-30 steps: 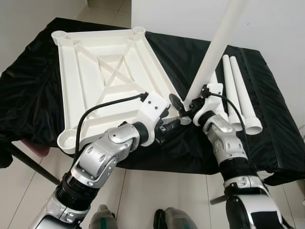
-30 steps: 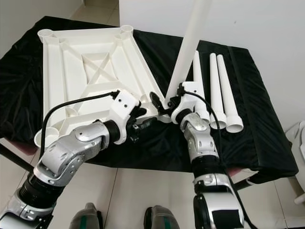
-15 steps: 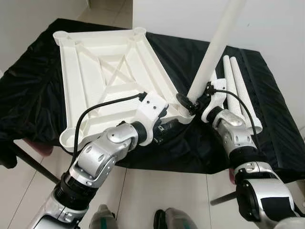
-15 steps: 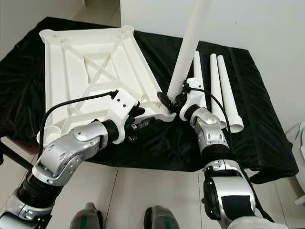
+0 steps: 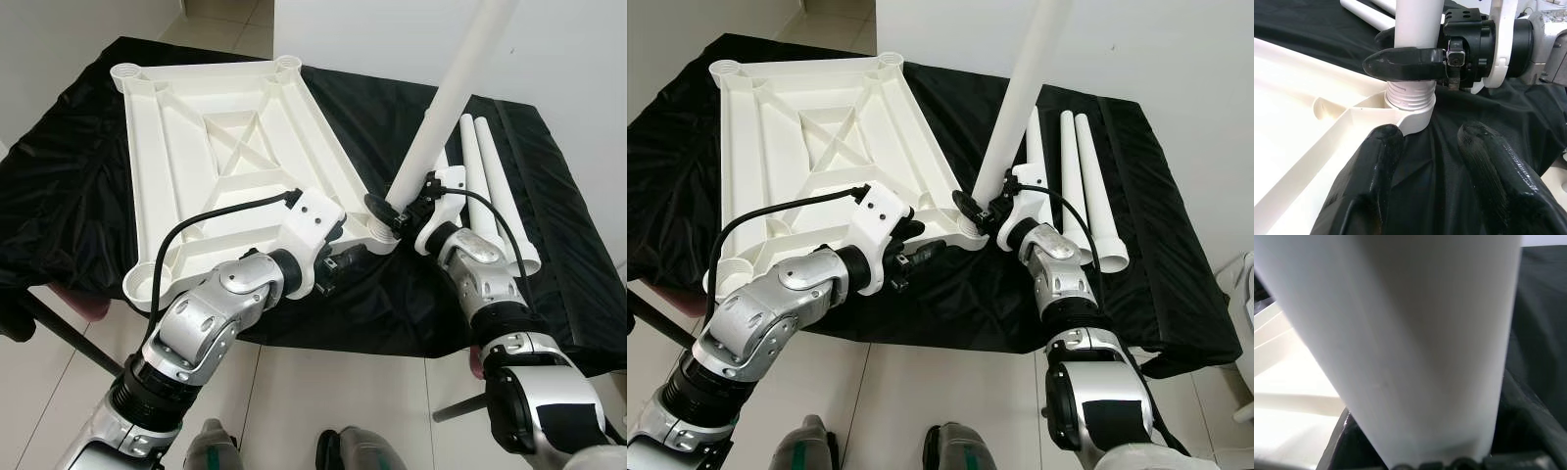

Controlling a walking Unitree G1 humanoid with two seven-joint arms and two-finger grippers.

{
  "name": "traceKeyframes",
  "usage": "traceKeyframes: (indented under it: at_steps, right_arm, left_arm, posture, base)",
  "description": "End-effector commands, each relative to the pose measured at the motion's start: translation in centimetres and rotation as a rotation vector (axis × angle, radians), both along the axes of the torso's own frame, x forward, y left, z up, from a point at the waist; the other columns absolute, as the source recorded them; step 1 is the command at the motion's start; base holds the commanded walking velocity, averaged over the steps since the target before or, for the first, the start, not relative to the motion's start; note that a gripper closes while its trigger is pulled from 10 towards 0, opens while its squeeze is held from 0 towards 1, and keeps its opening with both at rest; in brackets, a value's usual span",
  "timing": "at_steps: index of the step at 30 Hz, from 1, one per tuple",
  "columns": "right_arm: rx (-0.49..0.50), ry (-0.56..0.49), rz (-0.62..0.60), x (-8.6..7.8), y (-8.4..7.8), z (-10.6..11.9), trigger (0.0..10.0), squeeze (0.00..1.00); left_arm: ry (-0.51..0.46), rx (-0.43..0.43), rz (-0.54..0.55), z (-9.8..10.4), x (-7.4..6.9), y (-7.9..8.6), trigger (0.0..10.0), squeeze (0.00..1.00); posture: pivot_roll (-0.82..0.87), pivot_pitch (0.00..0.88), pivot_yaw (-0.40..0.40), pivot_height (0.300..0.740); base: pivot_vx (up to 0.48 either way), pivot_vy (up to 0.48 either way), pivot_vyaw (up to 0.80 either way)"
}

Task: Building children table

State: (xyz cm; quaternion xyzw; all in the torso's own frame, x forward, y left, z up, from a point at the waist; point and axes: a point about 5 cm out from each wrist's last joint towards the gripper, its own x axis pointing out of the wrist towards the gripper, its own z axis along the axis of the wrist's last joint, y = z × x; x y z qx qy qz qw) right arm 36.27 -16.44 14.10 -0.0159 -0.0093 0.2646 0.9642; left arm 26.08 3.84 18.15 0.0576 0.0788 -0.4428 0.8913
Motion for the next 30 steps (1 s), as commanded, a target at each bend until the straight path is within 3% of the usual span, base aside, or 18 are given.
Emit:
traceKeyframes:
  at_steps: [1, 3, 9, 11, 18, 27, 28, 29, 30]
  right_arm:
    - [0.021, 0.057, -0.108, 0.0, -0.6, -0.8, 0.0, 0.0]
    - [0.023, 0.056, -0.149, -0.1, -0.5, -0.8, 0.0, 0.0]
    - [0.098, 0.042, -0.217, -1.3, 1.8, -0.7, 0.0, 0.0]
    - [0.118, 0.023, -0.308, -2.0, 2.8, -0.6, 0.0, 0.0]
    - [0.166, -0.022, -0.433, -3.3, 4.3, -0.4, 0.0, 0.0]
    - [0.178, 0.011, -0.496, -3.8, 3.9, -0.3, 0.0, 0.0]
    - [0.176, 0.011, -0.503, -3.8, 3.8, -0.2, 8.0, 0.0]
    - [0.176, 0.011, -0.503, -3.8, 3.8, -0.2, 8.0, 0.0]
    - [0.18, 0.013, -0.506, -3.8, 3.8, -0.1, 10.0, 0.25]
  left_arm:
    - [0.014, 0.0, -0.069, 0.0, -0.4, -0.4, 10.0, 0.0]
    - [0.014, 0.0, -0.068, 0.0, -0.4, -0.4, 10.0, 0.0]
    - [0.013, 0.003, -0.07, -0.1, -0.5, -0.4, 10.0, 0.0]
    - [0.012, 0.002, -0.077, -0.2, -0.6, -0.6, 10.0, 0.0]
    - [0.007, 0.004, -0.08, -0.1, -0.5, -0.6, 10.0, 0.0]
    - [0.008, 0.009, -0.089, -0.2, -0.5, -0.6, 10.0, 0.0]
    - [0.007, 0.009, -0.091, -0.2, -0.5, -0.6, 10.0, 0.0]
    - [0.007, 0.009, -0.091, -0.2, -0.5, -0.6, 10.0, 0.0]
    - [0.007, 0.01, -0.091, -0.2, -0.5, -0.6, 10.0, 0.0]
  posture:
    - [0.01, 0.025, -0.074, 0.74]
    - [0.01, 0.025, -0.074, 0.74]
    - [0.01, 0.015, -0.08, 0.74]
    - [0.01, 0.01, -0.081, 0.74]
    - [0.02, 0.0, -0.084, 0.74]
    - [0.01, 0.0, -0.078, 0.74]
    - [0.01, 0.0, -0.075, 0.74]
    - [0.01, 0.0, -0.075, 0.74]
    - [0.01, 0.0, -0.072, 0.74]
  base:
    - [0.0, 0.0, 0.0]
    - [0.0, 0.0, 0.0]
    - [0.0, 0.0, 0.0]
    - [0.0, 0.0, 0.0]
    - [0.0, 0.0, 0.0]
    - [0.0, 0.0, 0.0]
    - [0.0, 0.0, 0.0]
    - [0.0, 0.0, 0.0]
    - [0.0, 0.0, 0.0]
